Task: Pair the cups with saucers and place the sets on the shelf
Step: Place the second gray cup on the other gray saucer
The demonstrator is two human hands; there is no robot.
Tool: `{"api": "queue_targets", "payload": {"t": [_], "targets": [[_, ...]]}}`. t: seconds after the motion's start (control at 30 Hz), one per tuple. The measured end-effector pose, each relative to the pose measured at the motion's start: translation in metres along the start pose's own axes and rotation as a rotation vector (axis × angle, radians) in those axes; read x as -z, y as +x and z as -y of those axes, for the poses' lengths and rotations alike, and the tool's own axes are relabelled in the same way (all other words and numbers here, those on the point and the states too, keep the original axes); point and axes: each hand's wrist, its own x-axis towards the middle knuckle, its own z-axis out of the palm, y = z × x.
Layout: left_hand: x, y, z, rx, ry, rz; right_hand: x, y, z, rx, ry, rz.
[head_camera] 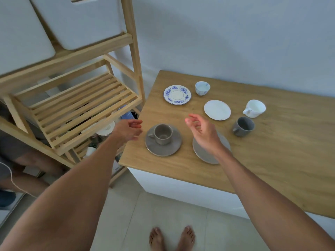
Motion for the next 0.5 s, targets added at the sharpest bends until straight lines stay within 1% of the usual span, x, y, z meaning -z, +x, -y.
{"api": "queue_targets", "payload": {"t": [0.07, 0.17, 0.3, 0.4, 0.5], "targets": [[-0.005, -0.002, -0.021, -0.047, 0.002, 0.000, 0.024, -0.001, 0.000, 0.007, -0.031, -0.075], [-0.026, -0.007, -0.052, -0.188, 0.069, -0.007, 0.062, -0.004, -0.005, -0.023, -0.068, -0.176], [-0.070, -0.013, -0.086, -0.291, 0.055, 0.088, 0.108, -0.015, -0.018, -0.072, -0.142, -0.260], [-0.109, -0.016, -0.102, -0.320, 0.054, 0.158, 0.133, -0.025, -0.034, -0.100, -0.185, -0.285], [-0.145, -0.017, -0.105, -0.303, 0.076, 0.230, 0.150, -0.031, -0.054, -0.148, -0.205, -0.319]]}}
